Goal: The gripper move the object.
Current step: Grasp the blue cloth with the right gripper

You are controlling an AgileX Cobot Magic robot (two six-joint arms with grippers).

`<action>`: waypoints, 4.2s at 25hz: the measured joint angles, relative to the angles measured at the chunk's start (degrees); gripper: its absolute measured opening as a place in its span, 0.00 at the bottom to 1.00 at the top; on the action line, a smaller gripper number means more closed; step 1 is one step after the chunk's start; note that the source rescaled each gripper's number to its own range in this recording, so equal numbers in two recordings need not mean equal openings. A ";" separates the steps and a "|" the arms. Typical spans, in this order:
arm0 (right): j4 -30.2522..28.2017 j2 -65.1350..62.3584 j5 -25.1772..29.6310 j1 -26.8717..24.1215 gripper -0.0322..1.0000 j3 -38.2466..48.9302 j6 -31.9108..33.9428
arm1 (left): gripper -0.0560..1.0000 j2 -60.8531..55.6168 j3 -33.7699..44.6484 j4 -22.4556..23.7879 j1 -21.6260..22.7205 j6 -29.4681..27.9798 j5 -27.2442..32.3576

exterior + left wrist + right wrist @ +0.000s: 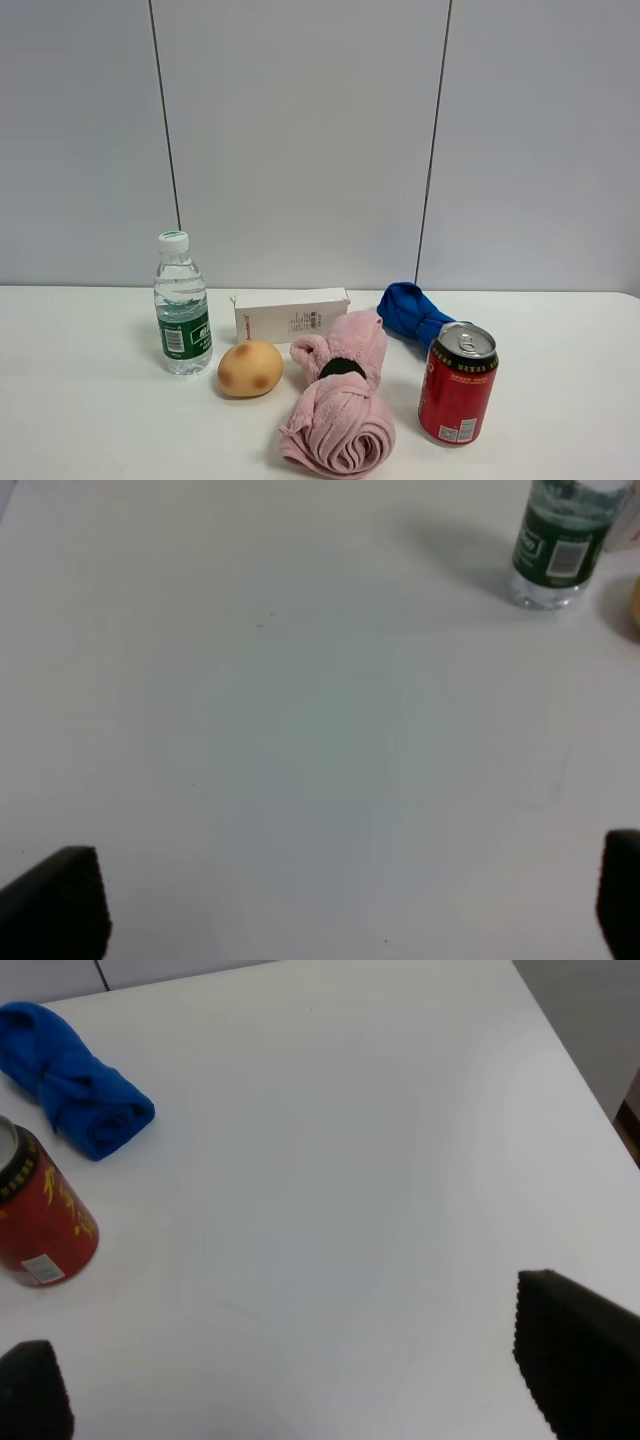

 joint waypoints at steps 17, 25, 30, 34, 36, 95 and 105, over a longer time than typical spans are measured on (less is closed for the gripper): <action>0.00 0.00 0.00 0.00 0.96 0.00 0.00 | 1.00 0.00 0.00 0.00 0.00 0.00 0.00; 0.00 0.00 0.00 0.00 0.96 0.00 0.00 | 1.00 0.00 0.00 0.00 0.00 0.00 0.00; 0.21 0.00 0.00 0.00 0.96 0.00 -2.34 | 1.00 0.00 0.00 0.00 0.00 0.00 0.00; 2.13 4.70 0.05 0.00 0.96 -1.25 -8.03 | 1.00 0.00 0.00 0.00 0.00 0.00 0.00; 3.00 6.76 -0.02 0.00 0.96 -2.58 -9.08 | 1.00 0.00 0.00 0.00 0.00 0.00 0.00; -0.09 126.53 -19.42 12.89 1.00 -66.46 -14.58 | 1.00 0.00 0.00 0.00 0.00 0.00 0.00; -0.42 129.20 -21.16 13.02 0.97 -66.51 -15.17 | 1.00 0.00 0.00 0.00 0.00 0.00 0.00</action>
